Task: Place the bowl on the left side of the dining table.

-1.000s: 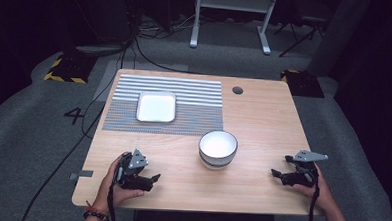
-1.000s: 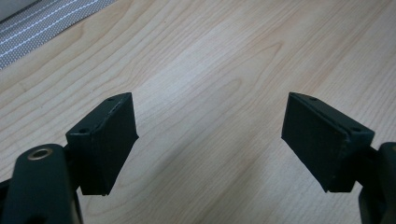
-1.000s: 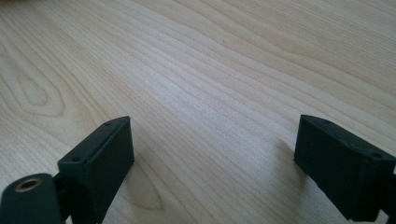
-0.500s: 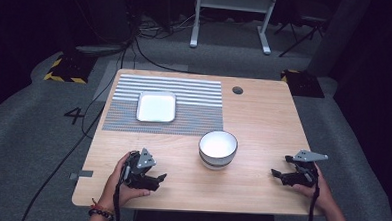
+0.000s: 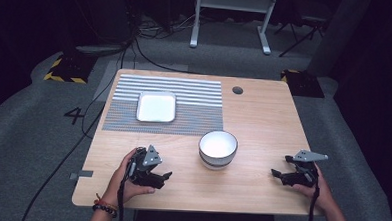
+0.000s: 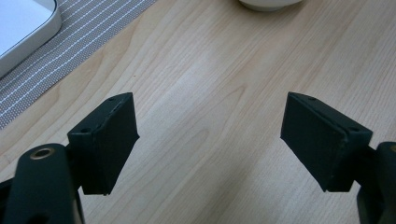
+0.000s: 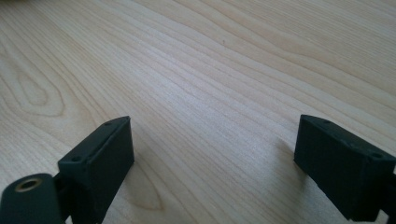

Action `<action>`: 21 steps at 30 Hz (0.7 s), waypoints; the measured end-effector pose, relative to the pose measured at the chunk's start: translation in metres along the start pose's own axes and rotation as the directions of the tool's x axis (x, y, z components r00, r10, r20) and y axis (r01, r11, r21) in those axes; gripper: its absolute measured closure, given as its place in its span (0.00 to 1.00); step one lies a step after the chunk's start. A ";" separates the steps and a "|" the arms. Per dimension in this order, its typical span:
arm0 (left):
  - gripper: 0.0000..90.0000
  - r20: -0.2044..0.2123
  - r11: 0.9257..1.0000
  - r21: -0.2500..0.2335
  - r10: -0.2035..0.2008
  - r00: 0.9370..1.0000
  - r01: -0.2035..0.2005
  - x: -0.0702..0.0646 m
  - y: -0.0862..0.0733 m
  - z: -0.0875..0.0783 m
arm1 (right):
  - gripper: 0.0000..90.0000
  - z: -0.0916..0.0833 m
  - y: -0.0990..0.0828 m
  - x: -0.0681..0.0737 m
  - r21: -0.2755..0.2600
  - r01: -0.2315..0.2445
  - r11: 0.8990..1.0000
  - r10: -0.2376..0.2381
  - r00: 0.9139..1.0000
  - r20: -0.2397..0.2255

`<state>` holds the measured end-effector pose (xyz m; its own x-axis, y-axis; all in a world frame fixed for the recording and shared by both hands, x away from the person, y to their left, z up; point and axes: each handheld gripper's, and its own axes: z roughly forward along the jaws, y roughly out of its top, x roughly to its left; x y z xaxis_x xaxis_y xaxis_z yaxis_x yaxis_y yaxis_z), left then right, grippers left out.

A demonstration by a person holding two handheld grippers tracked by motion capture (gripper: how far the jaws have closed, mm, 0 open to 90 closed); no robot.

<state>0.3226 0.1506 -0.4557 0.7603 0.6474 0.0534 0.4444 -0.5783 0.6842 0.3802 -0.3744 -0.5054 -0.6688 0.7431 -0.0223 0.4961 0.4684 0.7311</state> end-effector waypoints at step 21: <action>0.21 0.094 0.990 -0.077 0.124 0.988 -0.117 -0.024 0.061 0.022 | 0.13 0.000 0.000 0.000 0.000 0.000 1.000 0.000 1.000 0.000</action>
<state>0.3421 0.0889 -0.4311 0.8507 0.5211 0.0694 0.3144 -0.6101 0.7273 0.3801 -0.3743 -0.5054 -0.6688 0.7431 -0.0227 0.4956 0.4685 0.7314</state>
